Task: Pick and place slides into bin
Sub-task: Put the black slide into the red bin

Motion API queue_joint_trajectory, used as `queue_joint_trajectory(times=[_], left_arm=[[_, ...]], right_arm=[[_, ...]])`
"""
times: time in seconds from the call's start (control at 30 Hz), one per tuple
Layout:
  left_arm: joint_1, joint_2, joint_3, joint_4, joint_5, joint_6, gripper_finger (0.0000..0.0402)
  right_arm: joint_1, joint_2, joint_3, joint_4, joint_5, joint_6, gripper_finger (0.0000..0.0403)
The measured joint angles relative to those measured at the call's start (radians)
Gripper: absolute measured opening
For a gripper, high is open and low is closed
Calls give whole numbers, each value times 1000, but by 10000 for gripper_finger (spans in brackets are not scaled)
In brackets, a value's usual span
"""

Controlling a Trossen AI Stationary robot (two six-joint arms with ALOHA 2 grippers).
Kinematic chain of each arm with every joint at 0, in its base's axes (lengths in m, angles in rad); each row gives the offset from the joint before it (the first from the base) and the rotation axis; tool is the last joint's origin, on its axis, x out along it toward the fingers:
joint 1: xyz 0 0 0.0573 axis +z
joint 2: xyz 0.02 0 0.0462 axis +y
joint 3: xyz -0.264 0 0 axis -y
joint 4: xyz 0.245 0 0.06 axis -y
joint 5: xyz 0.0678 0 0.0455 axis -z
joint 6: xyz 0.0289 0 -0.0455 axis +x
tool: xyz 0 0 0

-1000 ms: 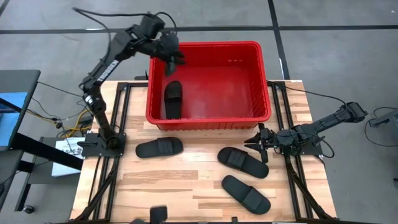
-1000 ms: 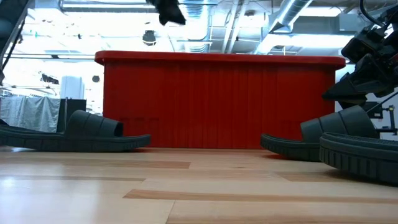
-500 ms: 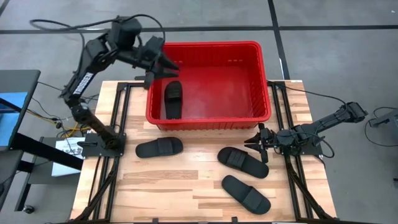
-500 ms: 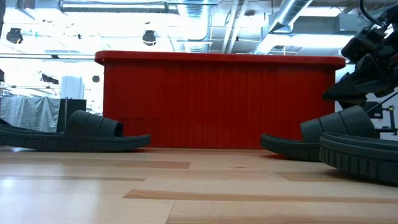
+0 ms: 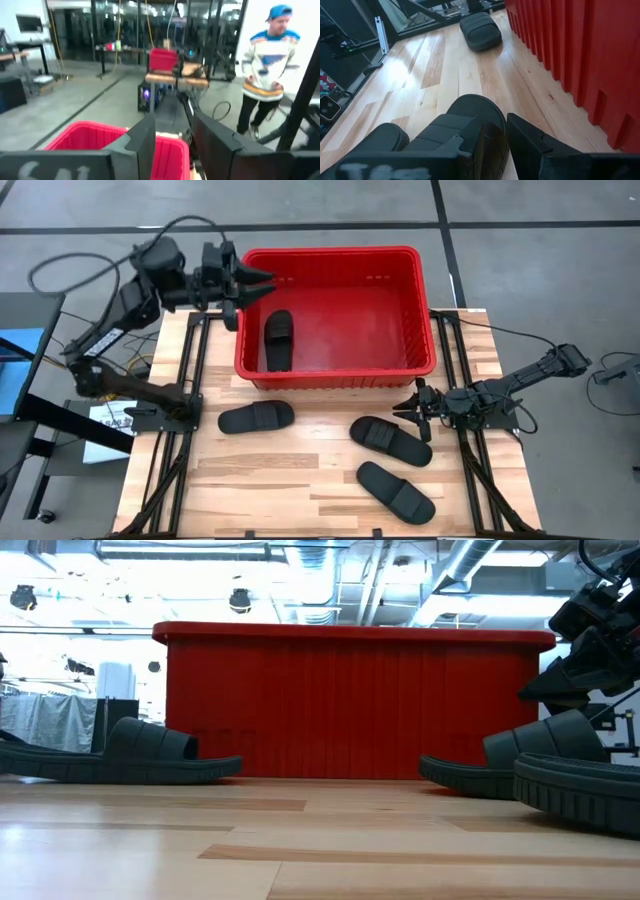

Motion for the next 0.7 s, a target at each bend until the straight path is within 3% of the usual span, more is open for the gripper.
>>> queue_joint_trajectory(times=[0.2, 0.33, 0.53, 0.7], left_arm=[[-29, -119, -280, 212, -58, -66, 121], [-50, -158, -385, 314, -58, -125, 121], [-98, -165, -422, 368, -67, -134, 121], [-115, -165, -422, 395, -75, -132, 121]], right_arm=[[0, 0, 0, 0, 1, 0, 76], [0, 0, 0, 14, 1, 0, 76], [0, 0, 0, 0, 2, -7, 76], [-23, 0, 0, 5, 85, -152, 76]])
